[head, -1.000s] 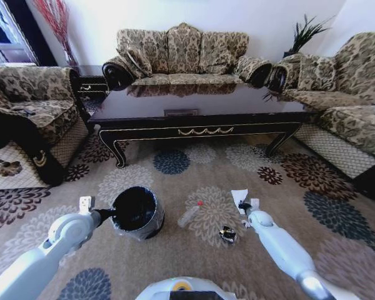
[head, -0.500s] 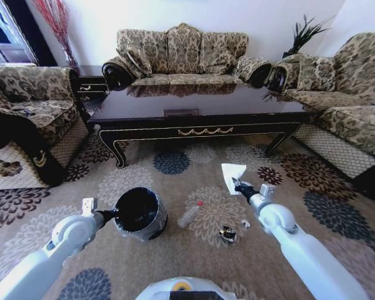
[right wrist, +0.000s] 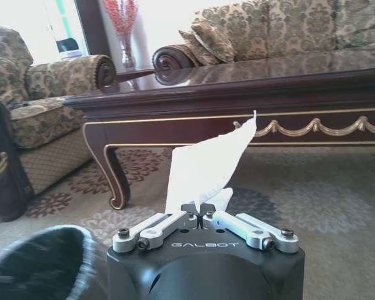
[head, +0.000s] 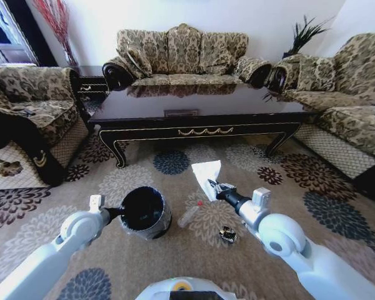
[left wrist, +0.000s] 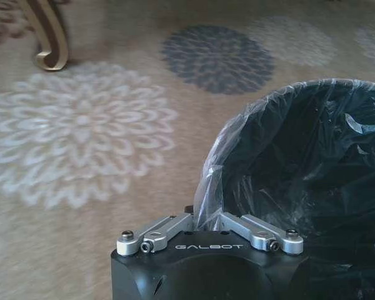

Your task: Move to the front of the table and pick up the trash from the floor, then place it into the trash bin.

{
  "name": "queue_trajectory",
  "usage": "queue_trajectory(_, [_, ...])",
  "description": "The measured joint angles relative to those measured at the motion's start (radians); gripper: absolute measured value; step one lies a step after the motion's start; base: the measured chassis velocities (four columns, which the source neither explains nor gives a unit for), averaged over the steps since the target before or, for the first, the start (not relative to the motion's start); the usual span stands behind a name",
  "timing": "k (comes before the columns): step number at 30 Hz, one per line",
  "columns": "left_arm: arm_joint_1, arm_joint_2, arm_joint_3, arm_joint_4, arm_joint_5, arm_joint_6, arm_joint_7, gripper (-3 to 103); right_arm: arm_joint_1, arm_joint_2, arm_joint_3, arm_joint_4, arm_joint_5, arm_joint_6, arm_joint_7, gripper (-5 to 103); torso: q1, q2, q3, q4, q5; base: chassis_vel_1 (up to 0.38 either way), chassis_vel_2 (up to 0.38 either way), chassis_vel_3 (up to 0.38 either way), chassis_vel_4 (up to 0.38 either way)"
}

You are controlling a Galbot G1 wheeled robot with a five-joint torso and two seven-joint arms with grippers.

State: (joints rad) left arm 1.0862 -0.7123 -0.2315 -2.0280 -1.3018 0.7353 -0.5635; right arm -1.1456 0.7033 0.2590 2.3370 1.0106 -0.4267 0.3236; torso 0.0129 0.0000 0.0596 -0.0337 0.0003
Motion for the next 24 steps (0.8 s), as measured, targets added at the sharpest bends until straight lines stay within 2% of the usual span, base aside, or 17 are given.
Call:
queue_trajectory(1, [0.0, 0.0, 0.0, 0.0, 0.0, 0.0, 0.0, 0, 0.0, 0.0, 0.0, 0.0, 0.0, 0.0, 0.0, 0, 0.0, 0.0, 0.0, 0.0, 0.0, 0.0, 0.0, 0.0, 0.0])
queue_trajectory(4, [-0.16, -0.026, 0.168, 0.045, -0.055, 0.001, -0.04, 0, -0.005, -0.01, 0.005, 0.018, 0.006, -0.001, -0.005, 0, 0.0, 0.0, 0.0, -0.0007, -0.0007, 0.0, 0.0, 0.0, 0.0])
queue_trajectory(5, [-0.16, -0.026, 0.168, 0.045, -0.055, 0.001, -0.04, 0, -0.005, -0.01, 0.005, 0.018, 0.006, -0.001, -0.005, 0, 0.0, 0.0, 0.0, -0.0007, -0.0007, 0.0, 0.0, 0.0, 0.0])
queue_trajectory(7, [-0.288, -0.051, 0.274, 0.086, -0.083, 0.001, -0.074, 0, -0.019, -0.01, 0.009, 0.044, 0.011, -0.007, -0.005, 0, 0.0, 0.0, 0.0, -0.0008, 0.0003, 0.0, 0.0, 0.0, 0.0])
queue_trajectory(8, [-0.288, -0.051, 0.274, 0.086, -0.083, 0.001, -0.074, 0, -0.019, -0.01, 0.009, 0.044, 0.011, -0.007, -0.005, 0, 0.0, 0.0, 0.0, -0.0008, 0.0003, 0.0, 0.0, 0.0, 0.0])
queue_trajectory(11, [-0.41, -0.092, 0.38, 0.137, -0.111, 0.0, -0.095, 0, -0.048, -0.009, 0.007, 0.078, 0.01, -0.018, -0.004, 0, 0.0, 0.0, 0.0, -0.0006, -0.0001, 0.0, 0.0, 0.0, 0.0])
queue_trajectory(12, [-0.41, -0.092, 0.38, 0.137, -0.111, 0.0, -0.095, 0, -0.048, -0.009, 0.007, 0.078, 0.01, -0.018, -0.004, 0, 0.0, 0.0, 0.0, -0.0006, -0.0001, 0.0, 0.0, 0.0, 0.0])
queue_trajectory(17, [-0.496, -0.147, 0.496, 0.188, -0.134, 0.0, -0.119, 0, -0.058, 0.003, -0.038, 0.083, -0.018, -0.025, -0.014, 0, 0.0, 0.0, 0.0, 0.0, -0.0002, 0.0, 0.0, 0.0, 0.0])
queue_trajectory(24, [-0.523, -0.199, 0.554, 0.196, -0.143, 0.0, -0.141, 0, -0.051, 0.024, -0.108, 0.054, -0.07, -0.026, -0.028, 0, 0.0, 0.0, 0.0, -0.0005, -0.0002, 0.0, 0.0, 0.0, 0.0])
